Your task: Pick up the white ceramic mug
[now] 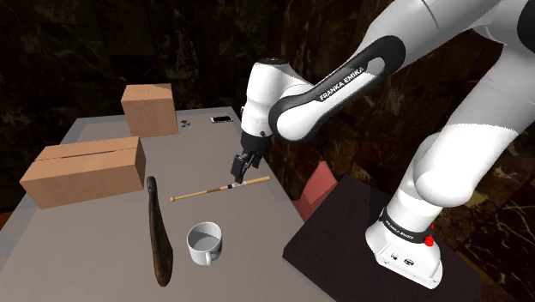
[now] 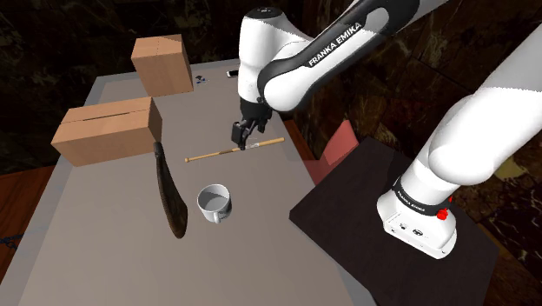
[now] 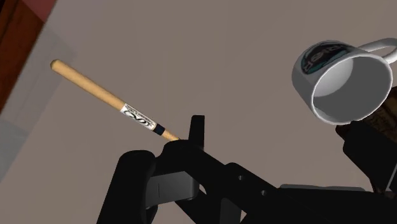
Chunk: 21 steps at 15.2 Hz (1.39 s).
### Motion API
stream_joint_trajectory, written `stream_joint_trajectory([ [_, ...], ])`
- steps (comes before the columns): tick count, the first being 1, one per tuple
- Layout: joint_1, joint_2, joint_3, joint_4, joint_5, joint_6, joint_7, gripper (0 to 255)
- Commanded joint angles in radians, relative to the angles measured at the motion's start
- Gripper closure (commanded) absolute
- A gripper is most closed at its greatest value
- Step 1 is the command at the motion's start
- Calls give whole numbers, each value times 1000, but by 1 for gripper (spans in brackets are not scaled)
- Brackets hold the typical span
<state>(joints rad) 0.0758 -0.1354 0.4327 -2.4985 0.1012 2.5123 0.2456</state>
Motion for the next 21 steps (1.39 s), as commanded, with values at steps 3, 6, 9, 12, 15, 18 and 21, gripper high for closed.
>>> stream_joint_trajectory([
  [3,1,165,39,49,-120,99,127,0],
  [6,31,294,30,103,-242,152,242,0],
  [9,91,418,-9,170,-352,189,346,0],
  [12,163,535,-59,248,-431,215,426,0],
  [15,211,611,-95,299,-471,236,466,0],
  [18,230,648,-120,308,-494,264,484,0],
  [21,250,686,-145,319,-516,292,501,0],
])
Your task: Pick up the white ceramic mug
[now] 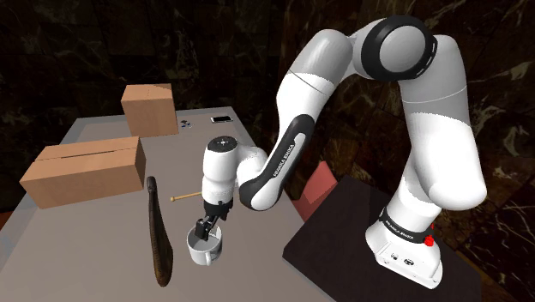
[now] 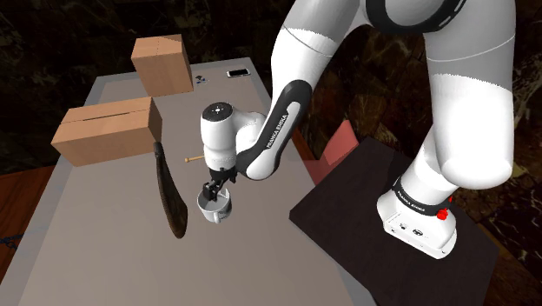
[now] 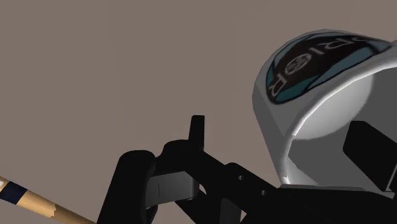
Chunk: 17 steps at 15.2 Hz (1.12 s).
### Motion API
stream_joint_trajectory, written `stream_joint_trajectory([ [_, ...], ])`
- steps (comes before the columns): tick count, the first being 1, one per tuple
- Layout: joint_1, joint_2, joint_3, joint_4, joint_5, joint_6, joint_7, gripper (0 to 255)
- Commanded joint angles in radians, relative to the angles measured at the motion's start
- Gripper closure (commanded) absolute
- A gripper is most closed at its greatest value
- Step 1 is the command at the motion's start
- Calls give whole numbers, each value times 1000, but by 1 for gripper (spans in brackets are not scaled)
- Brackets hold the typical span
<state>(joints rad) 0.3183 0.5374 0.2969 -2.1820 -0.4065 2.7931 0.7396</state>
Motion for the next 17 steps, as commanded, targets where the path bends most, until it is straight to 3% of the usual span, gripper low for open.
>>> stream_joint_trajectory([
  [1,11,20,-14,5,-12,16,10,0],
  [2,11,20,-14,5,-12,16,10,0],
  [3,12,20,-14,4,-12,17,10,255],
  [12,11,20,-14,5,-12,16,10,255],
  [17,-22,-42,28,-13,24,-30,-18,255],
])
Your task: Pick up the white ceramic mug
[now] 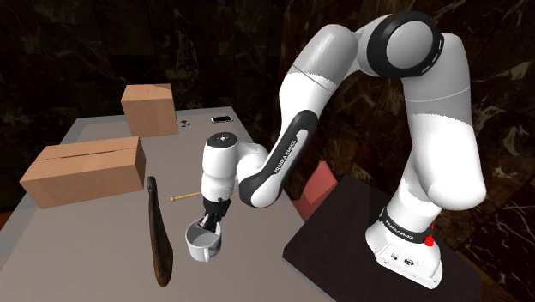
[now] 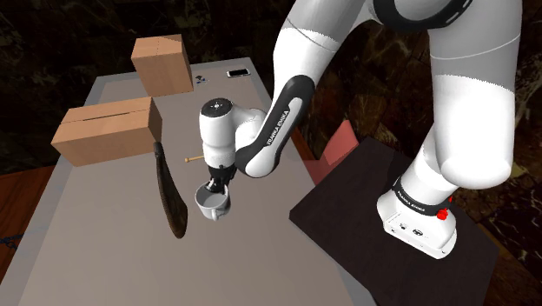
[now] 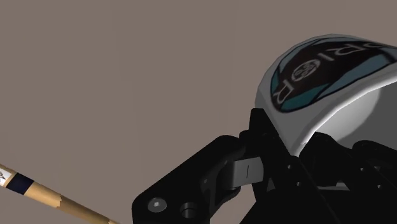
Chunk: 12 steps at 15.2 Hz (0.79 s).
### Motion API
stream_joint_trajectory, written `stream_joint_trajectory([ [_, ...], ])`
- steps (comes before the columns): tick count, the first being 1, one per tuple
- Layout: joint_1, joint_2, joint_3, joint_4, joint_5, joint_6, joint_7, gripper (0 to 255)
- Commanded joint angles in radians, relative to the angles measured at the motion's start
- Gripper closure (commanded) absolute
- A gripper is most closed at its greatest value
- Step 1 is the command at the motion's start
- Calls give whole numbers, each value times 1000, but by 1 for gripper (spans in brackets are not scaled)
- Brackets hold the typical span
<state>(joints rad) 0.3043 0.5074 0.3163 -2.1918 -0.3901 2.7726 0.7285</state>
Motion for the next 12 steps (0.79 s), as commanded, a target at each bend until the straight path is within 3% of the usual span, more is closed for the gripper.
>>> stream_joint_trajectory([
  [1,-14,-25,17,-6,16,-19,-13,255],
  [12,-69,-134,87,-23,97,-109,-73,255],
])
